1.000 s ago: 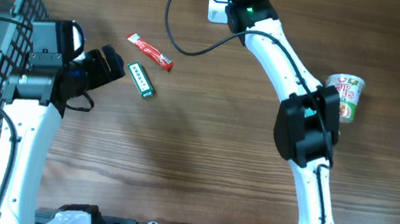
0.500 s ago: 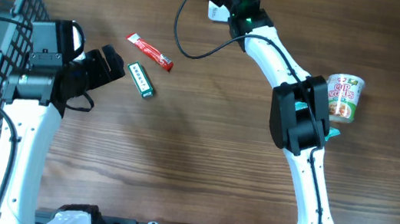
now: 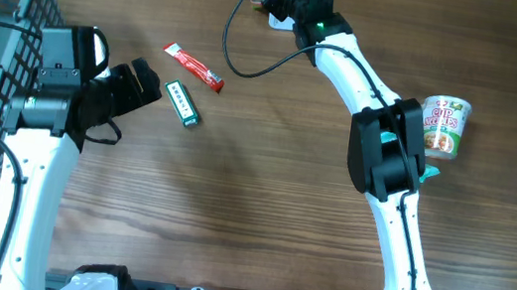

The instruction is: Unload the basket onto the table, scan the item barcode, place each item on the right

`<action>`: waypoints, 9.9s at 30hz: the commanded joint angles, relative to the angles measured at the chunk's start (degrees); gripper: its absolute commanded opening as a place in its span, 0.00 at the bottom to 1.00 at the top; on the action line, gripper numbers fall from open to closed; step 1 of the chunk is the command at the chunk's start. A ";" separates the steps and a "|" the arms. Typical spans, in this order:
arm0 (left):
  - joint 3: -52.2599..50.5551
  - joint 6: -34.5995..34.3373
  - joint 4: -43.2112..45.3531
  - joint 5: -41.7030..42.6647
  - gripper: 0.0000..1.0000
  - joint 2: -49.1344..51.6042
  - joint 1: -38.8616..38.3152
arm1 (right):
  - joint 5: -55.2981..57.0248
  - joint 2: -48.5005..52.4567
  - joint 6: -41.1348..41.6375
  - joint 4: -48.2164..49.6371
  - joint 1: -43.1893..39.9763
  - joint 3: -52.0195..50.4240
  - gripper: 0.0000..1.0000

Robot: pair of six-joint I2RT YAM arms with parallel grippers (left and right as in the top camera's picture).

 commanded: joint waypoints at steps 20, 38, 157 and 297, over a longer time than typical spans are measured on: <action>-0.07 0.50 0.11 0.48 1.00 0.22 -0.20 | -15.17 -23.28 20.96 -19.37 -1.27 0.90 0.04; -0.07 0.50 0.11 0.48 1.00 0.22 -0.20 | -11.58 -32.48 25.14 -79.30 -2.25 -15.74 0.04; -0.07 0.50 0.11 0.48 1.00 0.22 -0.20 | -4.42 -15.89 30.58 -17.18 13.25 -29.03 0.04; -0.07 0.50 0.11 0.48 1.00 0.22 -0.20 | -7.37 -40.72 36.54 -37.05 11.37 -61.05 0.43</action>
